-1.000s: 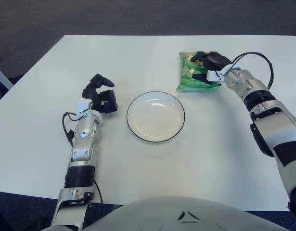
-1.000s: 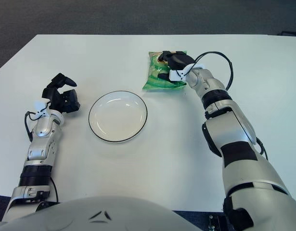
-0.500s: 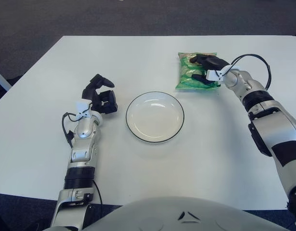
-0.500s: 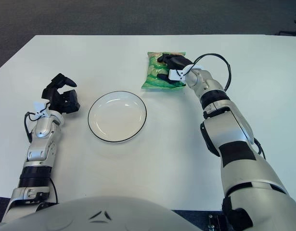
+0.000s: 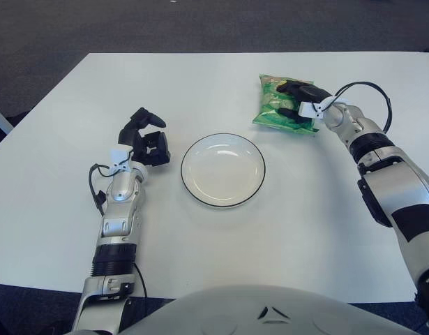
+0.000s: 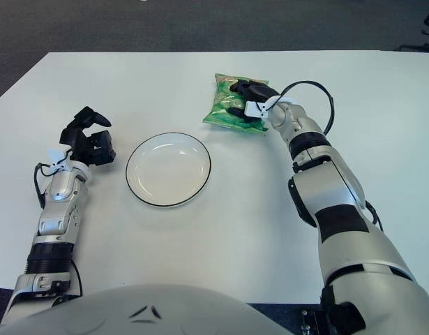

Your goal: Put the snack into the plate.

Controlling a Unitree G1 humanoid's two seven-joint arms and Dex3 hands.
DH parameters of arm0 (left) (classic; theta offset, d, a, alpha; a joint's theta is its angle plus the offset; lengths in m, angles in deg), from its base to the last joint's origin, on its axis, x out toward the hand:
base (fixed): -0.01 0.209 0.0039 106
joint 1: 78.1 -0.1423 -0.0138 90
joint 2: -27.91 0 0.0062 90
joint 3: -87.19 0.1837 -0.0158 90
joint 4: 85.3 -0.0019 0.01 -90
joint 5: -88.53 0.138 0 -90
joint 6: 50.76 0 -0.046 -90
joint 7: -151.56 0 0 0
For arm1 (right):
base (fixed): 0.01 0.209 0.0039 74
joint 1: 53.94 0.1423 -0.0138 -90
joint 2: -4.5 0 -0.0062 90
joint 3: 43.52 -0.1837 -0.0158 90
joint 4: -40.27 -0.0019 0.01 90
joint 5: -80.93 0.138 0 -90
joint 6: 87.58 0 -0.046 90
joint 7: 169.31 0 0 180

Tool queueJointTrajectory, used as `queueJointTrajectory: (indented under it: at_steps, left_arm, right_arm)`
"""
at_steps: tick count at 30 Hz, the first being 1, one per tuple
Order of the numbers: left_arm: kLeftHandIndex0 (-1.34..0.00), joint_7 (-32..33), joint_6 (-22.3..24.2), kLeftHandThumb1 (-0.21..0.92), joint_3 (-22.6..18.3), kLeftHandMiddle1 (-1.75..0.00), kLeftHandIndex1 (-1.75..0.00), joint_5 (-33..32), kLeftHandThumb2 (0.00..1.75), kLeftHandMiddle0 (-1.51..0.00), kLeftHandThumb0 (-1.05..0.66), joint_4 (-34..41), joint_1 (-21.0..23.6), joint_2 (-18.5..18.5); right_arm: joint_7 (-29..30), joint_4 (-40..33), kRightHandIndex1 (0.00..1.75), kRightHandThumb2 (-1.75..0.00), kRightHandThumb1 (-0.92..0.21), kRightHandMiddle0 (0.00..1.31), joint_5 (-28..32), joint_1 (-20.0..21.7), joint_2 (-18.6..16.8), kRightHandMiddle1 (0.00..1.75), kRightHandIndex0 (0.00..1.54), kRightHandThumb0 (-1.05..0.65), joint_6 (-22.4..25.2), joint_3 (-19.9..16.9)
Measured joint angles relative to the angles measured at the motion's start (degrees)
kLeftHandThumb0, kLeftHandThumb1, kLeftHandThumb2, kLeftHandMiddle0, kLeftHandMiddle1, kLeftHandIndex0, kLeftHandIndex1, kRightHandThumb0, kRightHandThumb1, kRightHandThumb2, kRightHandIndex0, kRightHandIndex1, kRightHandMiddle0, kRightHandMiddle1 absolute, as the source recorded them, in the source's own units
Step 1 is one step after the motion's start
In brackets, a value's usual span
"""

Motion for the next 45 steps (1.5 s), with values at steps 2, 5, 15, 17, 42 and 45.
queueJointTrajectory:
  at_steps: [2, 5, 15, 17, 42, 45]
  left_arm:
    - [-0.64, 0.01, 0.0, 0.29, 0.0, -1.75, -1.75, 0.0, 1.35, -1.34, -0.49, 0.03, -0.04, 0.0]
    - [-0.64, 0.08, 0.03, 0.29, 0.0, -1.75, -1.75, 0.0, 1.35, -1.34, -0.49, 0.05, -0.04, -0.01]
    - [-0.65, 1.14, 0.92, 0.27, 0.11, -1.75, -1.75, 0.43, 1.38, -1.35, -0.5, 0.36, -0.07, -0.02]
    - [-0.66, 1.18, 0.97, 0.27, 0.14, -1.75, -1.75, 0.49, 1.38, -1.35, -0.5, 0.4, -0.08, -0.02]
    - [-0.66, 1.21, 0.72, 0.26, 0.2, -1.75, -1.75, 0.2, 1.38, -1.34, -0.5, 0.24, -0.08, -0.03]
    - [-0.66, 1.21, 0.64, 0.26, 0.24, -1.75, -1.75, 0.21, 1.39, -1.34, -0.5, 0.04, -0.02, -0.03]
  right_arm:
    - [1.06, -0.08, 1.08, -0.76, -0.72, 0.03, -0.1, -0.08, 0.06, 1.35, 0.01, -0.71, 0.0, 0.6]
    - [3.19, -0.38, 1.48, -0.91, -0.59, 0.19, -0.6, -0.1, 0.37, 1.59, 0.03, -0.54, 0.0, 1.62]
    - [10.56, -1.97, 1.51, -1.44, -0.14, 0.67, -2.73, -0.42, 1.95, 1.74, 0.68, -0.01, 0.15, 4.55]
    - [11.44, -2.26, 1.46, -1.47, -0.1, 0.7, -2.72, -0.63, 2.02, 1.74, 0.76, 0.0, 0.16, 4.58]
    - [18.62, -7.08, 1.65, -1.53, -0.1, 0.56, 2.31, -4.31, 3.05, 1.75, 0.79, 0.0, 1.23, -1.89]
    - [17.14, -8.38, 1.65, -1.53, -0.11, 0.56, 3.96, -4.9, 3.18, 1.75, 0.79, 0.0, 1.68, -3.59]
